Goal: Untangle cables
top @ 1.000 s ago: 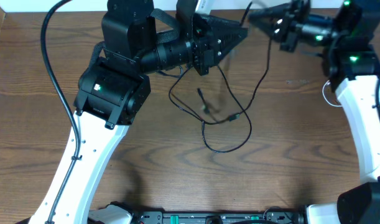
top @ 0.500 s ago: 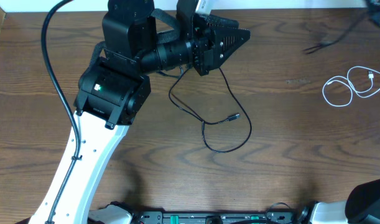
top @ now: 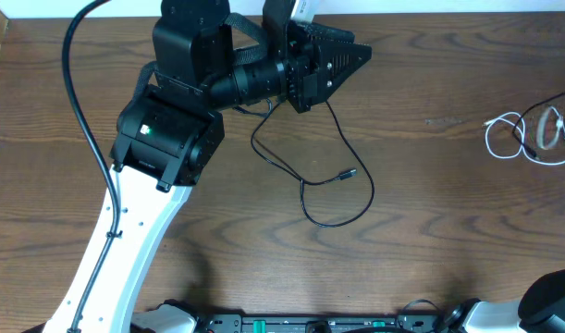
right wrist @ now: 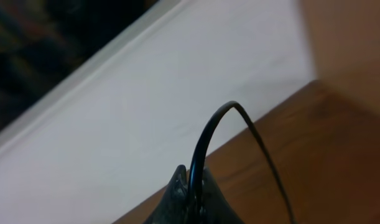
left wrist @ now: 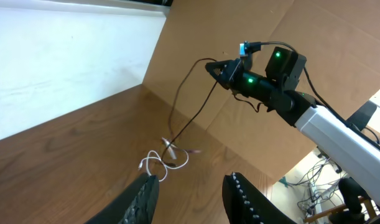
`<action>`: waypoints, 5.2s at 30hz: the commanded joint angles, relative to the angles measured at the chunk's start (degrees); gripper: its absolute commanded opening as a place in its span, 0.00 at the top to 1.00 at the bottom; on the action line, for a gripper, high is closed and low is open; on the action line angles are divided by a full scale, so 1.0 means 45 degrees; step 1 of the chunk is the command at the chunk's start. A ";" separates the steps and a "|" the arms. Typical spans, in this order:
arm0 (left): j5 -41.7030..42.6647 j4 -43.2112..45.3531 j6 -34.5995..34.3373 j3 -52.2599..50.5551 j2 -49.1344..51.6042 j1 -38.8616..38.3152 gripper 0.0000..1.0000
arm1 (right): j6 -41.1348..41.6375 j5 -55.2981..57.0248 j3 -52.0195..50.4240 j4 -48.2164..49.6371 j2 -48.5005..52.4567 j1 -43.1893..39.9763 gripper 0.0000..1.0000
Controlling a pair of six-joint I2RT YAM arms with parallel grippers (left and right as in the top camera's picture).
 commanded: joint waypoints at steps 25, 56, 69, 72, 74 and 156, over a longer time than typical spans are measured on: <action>0.0112 0.0000 0.0024 0.0243 0.0379 0.0073 0.54 | -0.1311 0.0903 0.0296 -0.6290 0.1316 0.0015 0.01; -0.3905 -0.7266 0.0806 0.0146 0.0389 0.7155 0.41 | -0.6586 0.0209 0.0097 -0.9787 0.2968 1.2973 0.02; -0.3905 -0.7354 0.0806 0.0087 0.0389 0.7208 0.38 | -0.3614 0.3157 0.0097 -0.9340 0.5625 1.6713 0.23; -0.3900 -0.7354 0.0806 0.0087 0.0389 0.7208 0.38 | -0.3181 0.3706 0.0097 -0.9160 0.5940 1.7160 0.28; -0.3900 -0.7363 0.0806 0.0087 0.0389 0.7208 0.38 | -0.2866 0.4566 0.0097 -0.9078 0.6110 1.7432 0.31; -0.3905 -0.7499 0.0806 0.0087 0.0389 0.7208 0.37 | -0.2438 0.3886 0.2895 -1.1987 0.7359 1.6840 0.99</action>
